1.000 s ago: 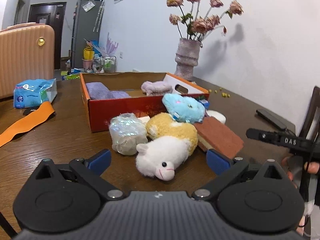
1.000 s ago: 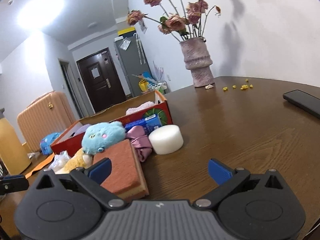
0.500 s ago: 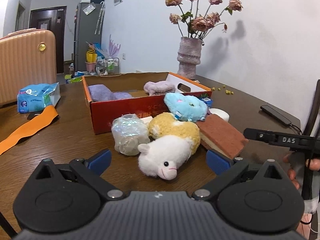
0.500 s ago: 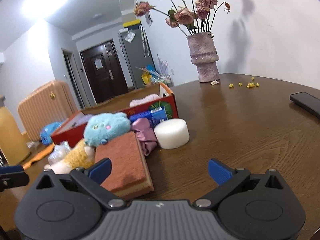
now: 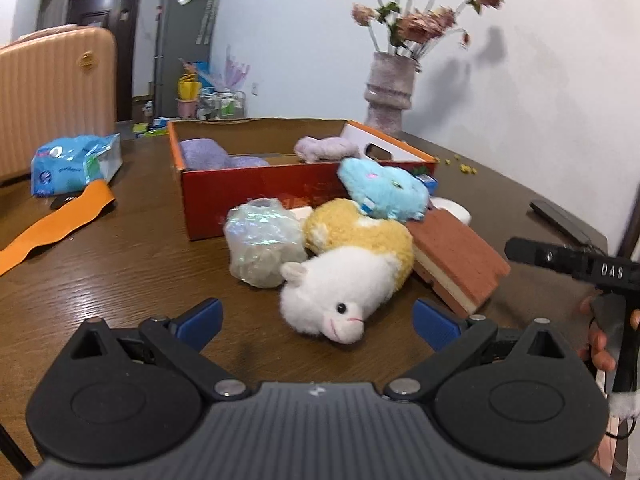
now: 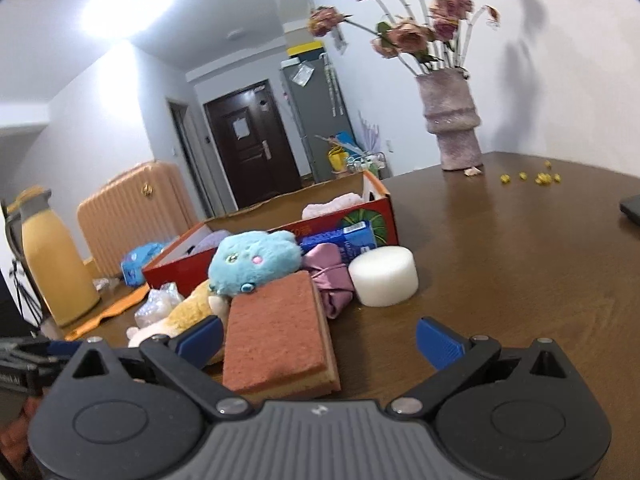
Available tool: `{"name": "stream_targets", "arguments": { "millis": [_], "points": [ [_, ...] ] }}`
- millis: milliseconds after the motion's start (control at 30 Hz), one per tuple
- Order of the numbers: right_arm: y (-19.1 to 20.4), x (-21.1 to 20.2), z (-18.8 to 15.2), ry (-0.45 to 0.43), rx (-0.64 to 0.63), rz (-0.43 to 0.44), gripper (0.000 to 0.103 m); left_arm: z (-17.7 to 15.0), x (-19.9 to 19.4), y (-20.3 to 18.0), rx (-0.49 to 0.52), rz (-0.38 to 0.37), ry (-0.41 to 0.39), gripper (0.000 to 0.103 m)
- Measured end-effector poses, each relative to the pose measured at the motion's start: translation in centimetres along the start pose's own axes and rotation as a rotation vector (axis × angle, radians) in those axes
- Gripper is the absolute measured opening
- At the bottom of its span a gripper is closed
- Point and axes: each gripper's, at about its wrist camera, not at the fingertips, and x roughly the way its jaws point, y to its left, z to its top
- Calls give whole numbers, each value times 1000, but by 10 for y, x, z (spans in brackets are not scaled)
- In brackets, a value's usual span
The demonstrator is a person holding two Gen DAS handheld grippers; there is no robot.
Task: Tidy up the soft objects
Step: 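Bring the left gripper to the clear bag while the right approaches the white puck, then grasp the clear plastic bag with the left gripper while the right grasps the white puck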
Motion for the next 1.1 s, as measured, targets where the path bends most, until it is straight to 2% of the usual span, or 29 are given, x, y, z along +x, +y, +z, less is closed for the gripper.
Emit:
{"name": "stream_targets", "arguments": {
  "millis": [67, 133, 167, 233, 300, 367, 400, 467, 533, 633, 700, 767, 833, 867, 967, 1100],
  "points": [
    [5, 6, 5, 10, -38, 26, 98, 0, 0, 2, -13, -1, -17, 103],
    [12, 10, 12, 3, -96, 67, 87, 0, -1, 3, -26, -10, -35, 103],
    [15, 13, 18, -5, -130, 92, 87, 1, -2, 5, -39, -28, -45, 103],
    [19, 21, 31, -16, -156, 142, 83, 8, -1, 10, -90, -75, -59, 103],
    [22, 34, 45, -8, -169, 185, 79, 15, 3, 13, -152, -85, -59, 102],
    [21, 50, 56, 1, -164, 198, 74, 21, 11, 14, -195, -45, -53, 96],
    [20, 56, 60, 10, -157, 205, 69, 24, 16, 14, -211, -5, -48, 90],
    [16, 63, 65, 15, -167, 232, 65, 30, 30, 17, -231, 95, -22, 86],
    [10, 66, 68, 10, -190, 230, 65, 35, 44, 18, -241, 179, -25, 86],
    [-5, 75, 73, 20, -224, 186, 65, 42, 58, 18, -232, 191, -15, 86],
    [-25, 84, 80, 40, -210, 163, 65, 46, 66, 21, -248, 193, 3, 81],
    [-43, 90, 85, 65, -160, 174, 65, 45, 73, 24, -256, 187, 14, 74],
    [-51, 90, 85, 64, -149, 199, 66, 38, 75, 27, -257, 159, 18, 62],
    [-54, 91, 84, 63, -163, 192, 66, 34, 76, 28, -260, 141, 31, 53],
    [-52, 97, 75, 92, -245, 127, 66, 30, 78, 29, -268, 105, 36, 48],
    [-43, 107, 66, 156, -302, 114, 62, 31, 75, 24, -240, 97, 39, 44]
  ]
}}
